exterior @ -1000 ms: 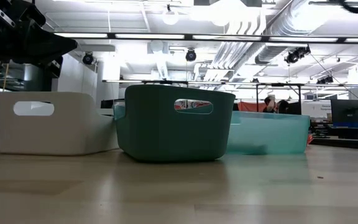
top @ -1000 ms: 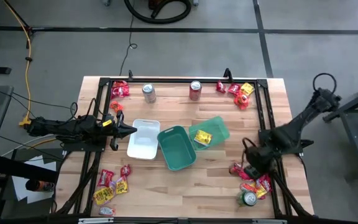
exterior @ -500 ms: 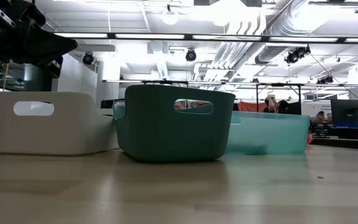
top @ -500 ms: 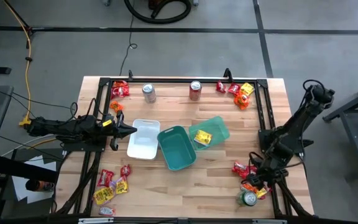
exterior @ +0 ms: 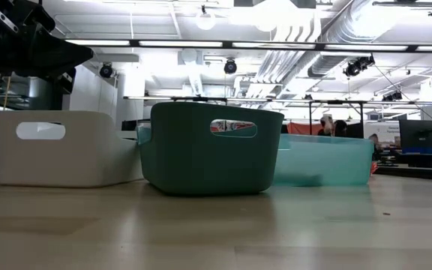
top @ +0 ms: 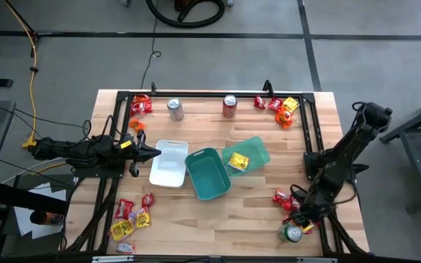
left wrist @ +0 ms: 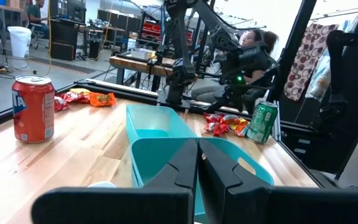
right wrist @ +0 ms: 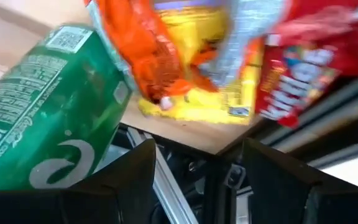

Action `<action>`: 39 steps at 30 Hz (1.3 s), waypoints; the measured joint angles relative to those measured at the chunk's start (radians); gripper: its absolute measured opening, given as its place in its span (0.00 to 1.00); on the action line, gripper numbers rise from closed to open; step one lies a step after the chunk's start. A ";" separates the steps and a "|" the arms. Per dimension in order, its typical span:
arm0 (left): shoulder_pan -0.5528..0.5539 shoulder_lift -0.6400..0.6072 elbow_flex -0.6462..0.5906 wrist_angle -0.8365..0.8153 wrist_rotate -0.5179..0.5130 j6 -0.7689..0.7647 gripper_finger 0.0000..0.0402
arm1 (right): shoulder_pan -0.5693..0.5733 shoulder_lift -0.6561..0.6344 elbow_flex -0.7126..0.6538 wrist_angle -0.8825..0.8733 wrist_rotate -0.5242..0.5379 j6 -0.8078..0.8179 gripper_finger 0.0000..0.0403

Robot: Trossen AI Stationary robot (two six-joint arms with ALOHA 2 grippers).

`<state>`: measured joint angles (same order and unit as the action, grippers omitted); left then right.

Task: Sort candy
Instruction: Put the yellow candy into the green transparent bin

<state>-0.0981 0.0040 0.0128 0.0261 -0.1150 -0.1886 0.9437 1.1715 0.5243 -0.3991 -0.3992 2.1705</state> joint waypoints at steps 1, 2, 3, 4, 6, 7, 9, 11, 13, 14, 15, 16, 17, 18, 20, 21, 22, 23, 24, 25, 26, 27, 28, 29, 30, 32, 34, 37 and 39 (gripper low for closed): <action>0.000 0.000 0.000 0.000 0.000 0.000 0.00 | 0.000 0.021 0.000 0.010 0.000 -0.012 0.59; 0.000 0.000 0.000 0.000 0.000 0.000 0.00 | 0.000 0.039 0.000 0.007 0.000 -0.014 0.59; 0.000 0.000 0.000 0.000 0.000 0.000 0.00 | 0.000 0.056 0.000 0.005 0.000 -0.014 0.59; 0.000 0.000 0.000 0.000 0.000 0.000 0.00 | 0.000 0.071 0.000 0.009 0.002 -0.011 0.59; 0.000 0.000 0.000 0.000 0.000 0.000 0.00 | -0.001 0.094 0.001 0.016 0.003 -0.002 0.59; 0.000 0.000 0.000 0.000 0.000 0.000 0.00 | -0.001 0.105 0.001 0.014 0.002 0.004 0.59; 0.000 0.000 0.000 0.000 0.000 0.000 0.00 | -0.001 0.119 0.000 0.005 -0.002 0.017 0.59; 0.000 0.000 0.000 0.000 0.000 0.000 0.00 | -0.002 0.126 0.000 0.003 0.000 0.029 0.59; 0.000 0.000 0.000 0.000 0.000 0.000 0.00 | -0.013 0.127 0.001 -0.003 0.020 0.027 0.59; 0.000 0.000 0.000 0.000 0.000 0.000 0.00 | -0.020 0.127 0.001 -0.007 0.033 0.023 0.59; 0.000 0.000 0.000 0.000 0.000 0.000 0.00 | -0.031 0.128 0.001 -0.009 0.057 0.012 0.59; 0.000 0.000 0.000 0.000 0.000 0.000 0.00 | -0.042 0.128 0.001 -0.013 0.079 0.002 0.59; 0.000 0.000 0.000 0.000 0.000 0.000 0.00 | -0.052 0.128 0.001 -0.018 0.103 -0.010 0.59; 0.000 0.000 0.000 0.000 0.000 0.000 0.00 | -0.063 0.128 0.001 -0.027 0.122 -0.026 0.59; 0.000 0.000 0.000 0.000 0.000 0.000 0.00 | -0.085 0.128 0.001 -0.043 0.171 -0.056 0.59; 0.000 0.000 0.000 0.000 0.000 0.000 0.00 | -0.098 0.128 0.001 -0.044 0.197 -0.072 0.59; 0.000 0.000 0.000 0.000 0.000 0.000 0.00 | -0.112 0.128 0.001 -0.043 0.227 -0.089 0.59; 0.000 0.000 0.000 0.000 0.000 0.000 0.00 | -0.127 0.128 0.001 -0.043 0.248 -0.111 0.59; 0.000 0.000 0.000 0.000 0.000 0.000 0.00 | -0.142 0.128 0.001 -0.044 0.260 -0.133 0.59; 0.000 0.000 0.000 0.000 0.000 0.000 0.00 | -0.157 0.128 0.003 -0.046 0.267 -0.160 0.59; 0.000 0.000 0.000 0.000 0.000 0.000 0.00 | -0.172 0.128 0.007 -0.046 0.270 -0.192 0.59; 0.000 0.000 0.000 0.000 0.000 0.000 0.00 | -0.186 0.128 0.015 -0.049 0.273 -0.226 0.59; 0.000 0.000 0.000 0.000 0.000 0.000 0.00 | -0.198 0.127 0.024 -0.052 0.278 -0.263 0.59; 0.000 0.000 0.000 0.000 0.000 0.000 0.00 | -0.209 0.126 0.037 -0.064 0.281 -0.295 0.59; 0.000 0.000 0.000 0.000 0.000 0.000 0.00 | -0.219 0.126 0.052 -0.085 0.288 -0.326 0.59; 0.000 0.000 0.000 0.000 0.000 0.000 0.00 | -0.232 0.126 0.092 -0.158 0.300 -0.378 0.59; 0.000 0.000 0.000 0.000 0.000 0.000 0.00 | -0.236 0.125 0.143 -0.247 0.328 -0.425 0.59; 0.000 0.000 0.000 0.000 0.000 0.000 0.00 | -0.229 0.125 0.222 -0.379 0.365 -0.461 0.59; 0.000 0.000 0.000 0.000 0.000 0.000 0.00 | -0.214 0.125 0.257 -0.415 0.365 -0.481 0.59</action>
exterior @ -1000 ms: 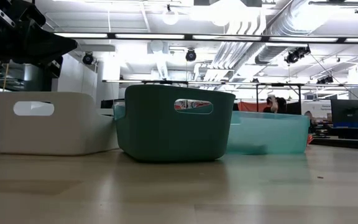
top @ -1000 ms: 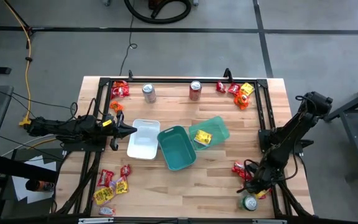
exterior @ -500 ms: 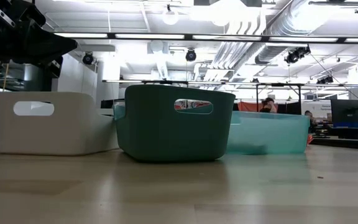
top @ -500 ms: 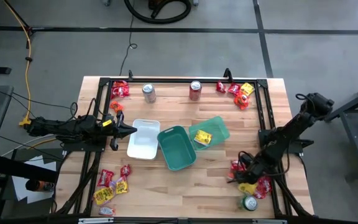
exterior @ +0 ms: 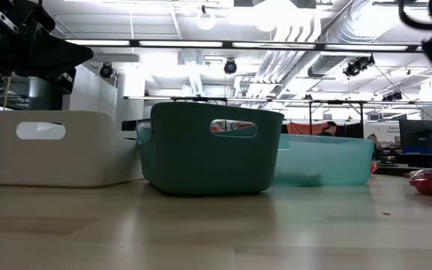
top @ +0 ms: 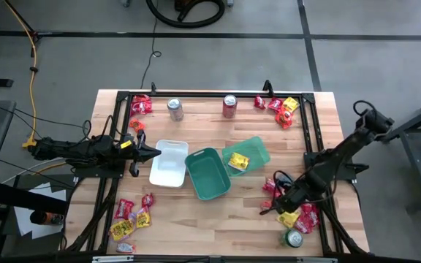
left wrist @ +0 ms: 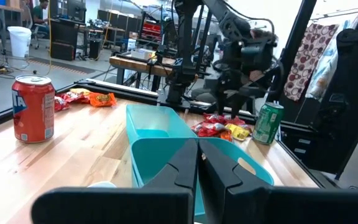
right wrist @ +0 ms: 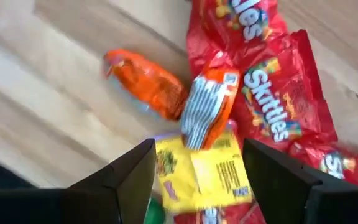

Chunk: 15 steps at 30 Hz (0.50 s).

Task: Sort candy
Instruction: Put the yellow candy into the green transparent bin

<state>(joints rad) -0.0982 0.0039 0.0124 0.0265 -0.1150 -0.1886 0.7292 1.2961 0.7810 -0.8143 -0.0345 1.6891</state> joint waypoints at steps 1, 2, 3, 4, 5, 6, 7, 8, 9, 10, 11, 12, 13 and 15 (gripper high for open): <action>0.000 0.000 0.000 0.000 0.000 0.000 0.00 | 0.011 0.000 0.009 0.001 -0.012 -0.008 0.59; 0.000 0.000 0.000 0.000 0.000 0.000 0.00 | 0.024 0.000 0.012 0.009 -0.033 -0.014 0.59; 0.000 0.000 0.000 0.000 0.000 0.000 0.00 | 0.037 0.000 0.010 0.021 -0.059 -0.015 0.59; 0.000 0.000 0.000 0.000 0.000 0.000 0.00 | 0.050 0.000 0.002 0.041 -0.085 -0.015 0.59; 0.000 0.000 0.000 0.000 0.000 0.000 0.00 | 0.064 0.000 -0.008 0.060 -0.104 -0.011 0.59; 0.000 0.000 0.000 0.000 0.000 0.000 0.00 | 0.078 0.000 -0.022 0.075 -0.116 0.003 0.59; 0.000 0.000 0.000 0.000 0.000 0.000 0.00 | 0.089 0.000 -0.037 0.081 -0.122 0.020 0.59; 0.000 0.000 0.000 0.000 0.000 0.000 0.00 | 0.098 0.001 -0.050 0.081 -0.123 0.038 0.59; 0.000 0.000 0.000 0.000 0.000 0.000 0.00 | 0.103 0.001 -0.063 0.082 -0.123 0.050 0.59; 0.000 0.000 0.000 0.000 0.000 0.000 0.00 | 0.105 0.001 -0.075 0.083 -0.123 0.061 0.59; 0.000 0.000 0.000 0.000 0.000 0.000 0.00 | 0.105 0.001 -0.087 0.087 -0.123 0.061 0.59; 0.000 0.000 0.000 0.000 0.000 0.000 0.00 | 0.103 0.001 -0.099 0.101 -0.123 0.060 0.59; 0.000 0.000 0.000 0.000 0.000 0.000 0.00 | 0.102 0.001 -0.111 0.125 -0.123 0.058 0.59; 0.000 0.000 0.000 0.000 0.000 0.000 0.00 | 0.102 0.001 -0.138 0.185 -0.121 0.057 0.59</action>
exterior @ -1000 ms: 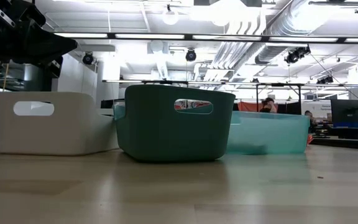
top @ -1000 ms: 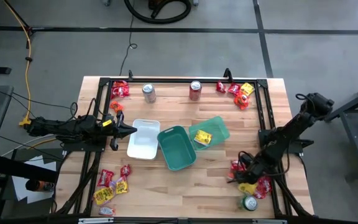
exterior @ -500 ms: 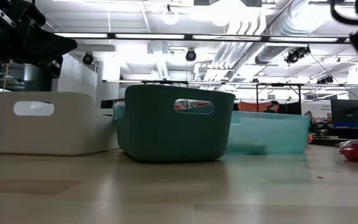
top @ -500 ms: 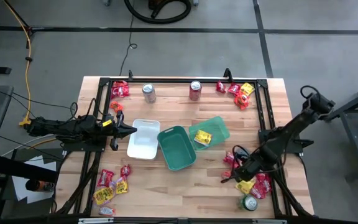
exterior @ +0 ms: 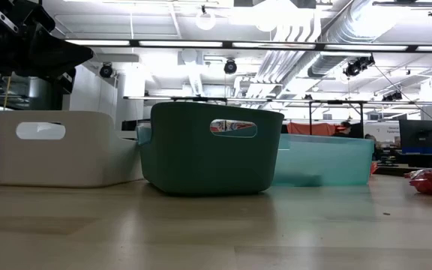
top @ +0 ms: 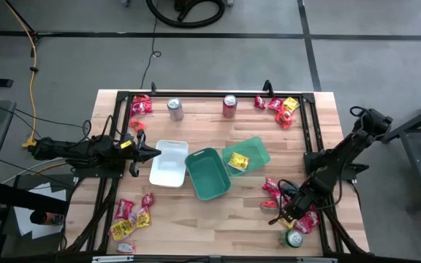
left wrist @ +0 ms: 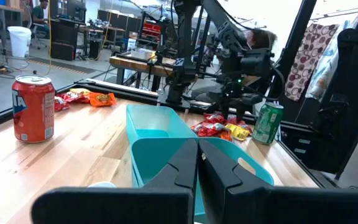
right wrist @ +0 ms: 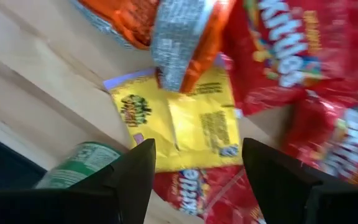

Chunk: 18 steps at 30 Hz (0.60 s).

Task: Sort candy
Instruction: Put the yellow candy into the green transparent bin

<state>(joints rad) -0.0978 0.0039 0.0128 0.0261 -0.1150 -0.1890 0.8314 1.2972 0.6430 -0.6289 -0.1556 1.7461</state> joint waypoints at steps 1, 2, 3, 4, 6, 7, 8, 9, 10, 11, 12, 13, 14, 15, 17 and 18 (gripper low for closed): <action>0.000 0.000 0.000 0.000 0.000 0.000 0.00 | 0.000 0.000 -0.014 0.031 0.000 0.000 0.59; 0.000 0.000 0.000 0.000 0.000 0.000 0.00 | 0.000 0.000 -0.029 0.065 -0.001 0.001 0.59; 0.000 0.000 0.000 0.000 0.000 0.000 0.00 | 0.001 0.000 -0.041 0.090 -0.001 0.005 0.59; 0.000 0.000 0.000 0.000 0.000 0.000 0.00 | 0.001 0.000 -0.051 0.099 -0.002 0.009 0.59; 0.000 0.000 0.000 0.000 0.000 0.000 0.00 | 0.001 0.000 -0.064 0.089 -0.003 0.012 0.59; 0.000 0.000 0.000 0.000 0.000 0.000 0.00 | 0.001 0.000 -0.069 0.090 -0.003 0.010 0.59; 0.000 0.000 0.000 0.000 0.000 0.000 0.00 | 0.001 0.000 -0.072 0.090 -0.003 0.007 0.59; 0.000 0.000 0.000 0.000 0.000 0.000 0.00 | 0.001 0.000 -0.078 0.096 -0.003 0.002 0.59; 0.000 0.000 0.000 0.000 0.000 0.000 0.00 | 0.001 0.000 -0.085 0.108 -0.004 0.001 0.59; 0.000 0.000 0.000 0.000 0.000 0.000 0.00 | 0.001 0.000 -0.095 0.122 -0.004 0.000 0.59; 0.000 0.000 0.000 0.000 0.000 0.000 0.00 | 0.001 0.000 -0.105 0.143 -0.008 0.001 0.59; 0.000 0.000 0.000 0.000 0.000 0.000 0.00 | 0.001 0.000 -0.114 0.164 -0.014 0.004 0.59; 0.000 0.000 0.000 0.000 0.000 0.000 0.00 | 0.001 0.000 -0.122 0.183 -0.014 0.008 0.59; 0.000 0.000 0.000 0.000 0.000 0.000 0.00 | 0.001 0.001 -0.127 0.191 -0.013 0.009 0.59; 0.000 0.000 0.000 0.000 0.000 0.000 0.00 | 0.001 0.010 -0.130 0.190 -0.017 0.008 0.59; 0.000 0.000 0.000 0.000 0.000 0.000 0.00 | 0.000 0.017 -0.130 0.191 -0.021 0.006 0.59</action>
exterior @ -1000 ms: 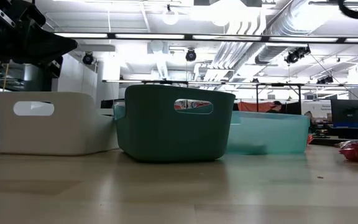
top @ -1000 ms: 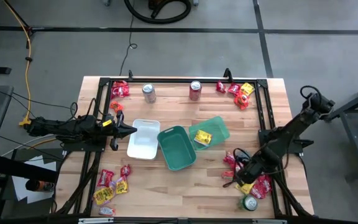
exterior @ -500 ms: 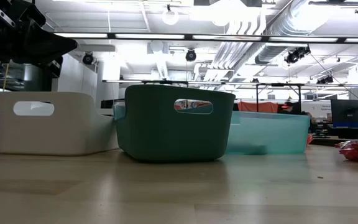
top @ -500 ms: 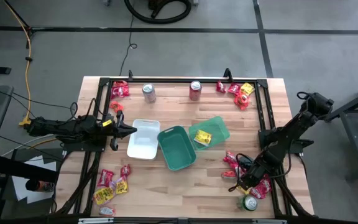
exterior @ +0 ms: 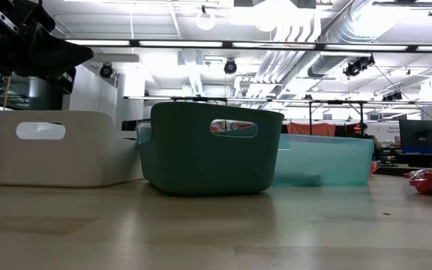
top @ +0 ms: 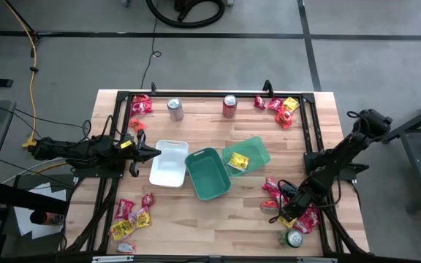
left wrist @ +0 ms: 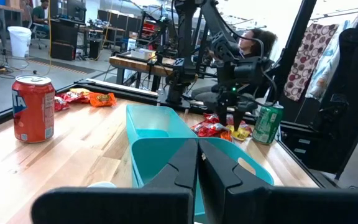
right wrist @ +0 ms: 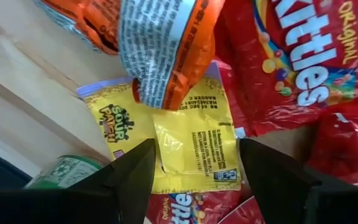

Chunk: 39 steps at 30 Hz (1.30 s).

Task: Sort candy
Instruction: Put the yellow candy into the green transparent bin

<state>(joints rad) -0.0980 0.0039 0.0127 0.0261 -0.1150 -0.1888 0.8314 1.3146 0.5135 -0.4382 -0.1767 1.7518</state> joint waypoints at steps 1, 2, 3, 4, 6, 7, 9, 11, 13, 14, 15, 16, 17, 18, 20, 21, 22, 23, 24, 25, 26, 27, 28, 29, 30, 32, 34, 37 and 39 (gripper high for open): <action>0.000 0.000 0.000 0.000 0.000 0.000 0.00 | 0.000 0.009 0.002 0.002 -0.004 -0.004 0.59; 0.000 0.000 0.000 0.000 0.000 0.000 0.00 | 0.000 0.020 0.003 0.005 -0.010 -0.004 0.58; 0.000 0.000 0.000 0.000 0.000 0.000 0.00 | 0.000 0.029 0.003 0.007 -0.018 -0.006 0.57; 0.000 0.000 0.000 0.000 0.000 0.000 0.00 | 0.000 0.039 0.003 0.007 -0.025 -0.007 0.56; 0.000 0.000 0.000 0.000 0.000 0.000 0.00 | -0.001 0.053 0.004 0.003 -0.042 -0.014 0.49; 0.000 0.000 0.000 0.000 0.000 0.000 0.00 | -0.001 0.057 0.005 -0.002 -0.048 -0.015 0.44; 0.000 0.000 0.000 0.000 0.000 0.000 0.00 | -0.001 0.063 0.014 -0.023 -0.054 -0.014 0.30; 0.000 0.000 0.000 0.000 0.000 0.000 0.00 | 0.000 0.059 0.020 -0.040 -0.058 -0.024 0.12; 0.000 0.000 0.000 0.000 0.000 0.000 0.00 | -0.002 0.049 0.029 -0.034 -0.062 -0.043 0.04; 0.000 0.000 0.000 0.000 0.000 0.000 0.00 | -0.004 0.040 0.031 -0.033 -0.064 -0.047 0.04; 0.000 0.000 0.000 0.000 0.000 0.000 0.00 | -0.007 0.024 0.039 -0.045 -0.064 -0.049 0.05; 0.000 0.000 0.000 0.000 0.000 0.000 0.00 | -0.008 0.004 0.050 -0.048 -0.064 -0.050 0.05; 0.000 0.000 0.000 0.000 0.000 0.000 0.00 | -0.011 -0.018 0.061 -0.052 -0.063 -0.053 0.03; 0.000 0.000 0.000 0.000 0.000 0.000 0.00 | -0.013 -0.043 0.070 -0.063 -0.063 -0.063 0.02; 0.000 0.000 0.000 0.000 0.000 0.000 0.00 | -0.013 -0.094 0.092 -0.108 -0.054 -0.089 0.01; 0.000 0.000 0.000 0.000 0.000 0.000 0.00 | -0.014 -0.124 0.105 -0.126 -0.045 -0.110 0.02; 0.000 0.000 0.000 0.000 0.000 0.000 0.00 | -0.016 -0.158 0.123 -0.146 -0.041 -0.135 0.01; 0.000 0.000 0.000 0.000 0.000 0.000 0.00 | -0.021 -0.190 0.139 -0.163 -0.037 -0.159 0.01; 0.000 0.000 0.000 0.000 0.000 0.000 0.00 | -0.028 -0.221 0.153 -0.182 -0.031 -0.186 0.01; 0.000 0.000 0.000 0.000 0.000 0.000 0.00 | -0.037 -0.253 0.163 -0.207 -0.021 -0.211 0.01; 0.000 0.000 0.000 0.000 0.000 0.000 0.00 | -0.048 -0.284 0.172 -0.225 -0.001 -0.237 0.01; 0.000 0.000 0.000 0.000 0.000 0.000 0.00 | -0.063 -0.314 0.180 -0.228 0.023 -0.269 0.01; 0.000 0.000 0.000 0.000 0.000 0.000 0.00 | -0.080 -0.343 0.186 -0.226 0.048 -0.295 0.00; 0.000 0.000 0.000 0.000 0.000 0.000 0.00 | -0.101 -0.369 0.188 -0.221 0.078 -0.330 0.00; 0.000 0.000 0.000 0.000 0.000 0.000 0.00 | -0.125 -0.390 0.188 -0.210 0.111 -0.366 0.00; 0.000 0.000 0.000 0.000 0.000 0.000 0.00 | -0.186 -0.411 0.188 -0.178 0.172 -0.474 0.00; 0.000 0.000 0.000 0.000 0.000 0.000 0.00 | -0.270 -0.411 0.188 -0.148 0.205 -0.617 0.00; 0.000 0.000 0.000 0.000 0.000 0.000 0.00 | -0.424 -0.375 0.188 -0.100 0.227 -0.819 0.00; 0.000 0.000 0.000 0.000 0.000 0.000 0.00 | -0.531 -0.338 0.188 -0.044 0.229 -0.942 0.00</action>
<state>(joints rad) -0.0980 0.0040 0.0126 0.0265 -0.1150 -0.1890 0.3002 0.9765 0.7017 -0.4826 0.0521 0.8094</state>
